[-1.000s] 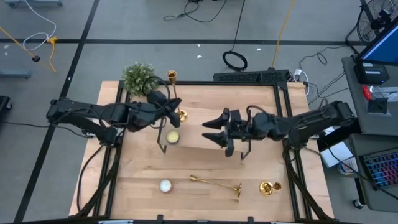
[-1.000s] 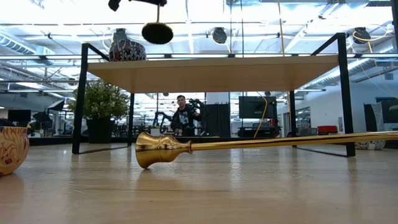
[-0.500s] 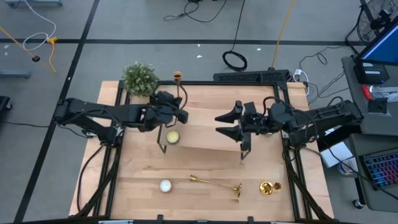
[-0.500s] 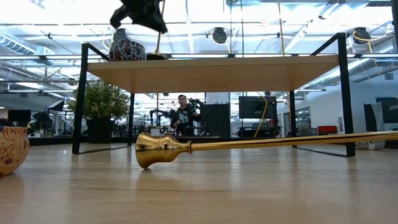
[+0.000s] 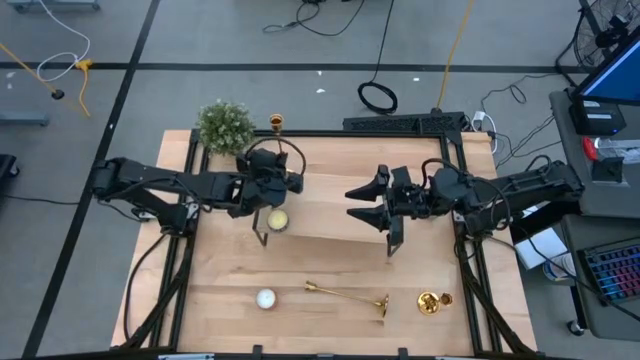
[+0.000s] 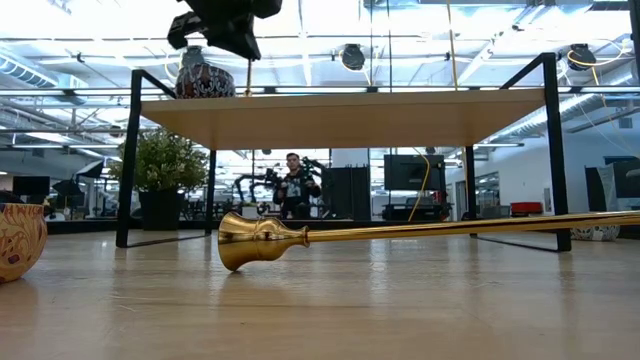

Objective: Pick & Place candle stick holders
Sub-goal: Put the left gold candle holder on the shelf

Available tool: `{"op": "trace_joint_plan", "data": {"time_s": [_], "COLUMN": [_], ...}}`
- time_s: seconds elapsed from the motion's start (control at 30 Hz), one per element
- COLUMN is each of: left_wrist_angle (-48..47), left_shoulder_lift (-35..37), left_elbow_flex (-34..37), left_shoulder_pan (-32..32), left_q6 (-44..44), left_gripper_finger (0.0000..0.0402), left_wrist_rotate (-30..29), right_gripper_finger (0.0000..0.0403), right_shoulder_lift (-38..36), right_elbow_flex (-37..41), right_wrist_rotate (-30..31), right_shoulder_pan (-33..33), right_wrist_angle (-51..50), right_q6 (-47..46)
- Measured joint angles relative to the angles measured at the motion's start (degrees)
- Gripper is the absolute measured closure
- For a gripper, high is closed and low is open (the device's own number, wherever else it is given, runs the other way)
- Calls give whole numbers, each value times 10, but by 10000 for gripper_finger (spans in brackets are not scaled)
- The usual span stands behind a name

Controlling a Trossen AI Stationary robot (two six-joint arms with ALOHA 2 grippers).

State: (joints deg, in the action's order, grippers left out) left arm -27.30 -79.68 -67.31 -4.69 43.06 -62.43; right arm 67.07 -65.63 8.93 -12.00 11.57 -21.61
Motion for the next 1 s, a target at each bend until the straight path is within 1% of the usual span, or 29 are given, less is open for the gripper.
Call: {"op": "trace_joint_plan", "data": {"time_s": [0.07,0.27,0.37,0.7,1.0], "left_wrist_angle": [-14,-15,-16,-12,-11], "left_shoulder_lift": [0,0,0,0,0], "left_elbow_flex": [0,26,34,35,35], "left_shoulder_pan": [-6,-37,-43,-36,-17], "left_q6": [17,58,66,40,41], "left_gripper_finger": [385,385,385,385,385], "left_wrist_rotate": [-6,-36,-43,-47,-35], "right_gripper_finger": [193,193,193,193,193], "right_shoulder_lift": [0,0,0,0,0], "right_elbow_flex": [0,0,0,0,0], "right_wrist_rotate": [0,0,0,0,0], "right_shoulder_pan": [-1,-1,-1,-1,-1], "right_wrist_angle": [-2,-6,-7,-7,-8], "right_q6": [0,0,0,0,0]}}
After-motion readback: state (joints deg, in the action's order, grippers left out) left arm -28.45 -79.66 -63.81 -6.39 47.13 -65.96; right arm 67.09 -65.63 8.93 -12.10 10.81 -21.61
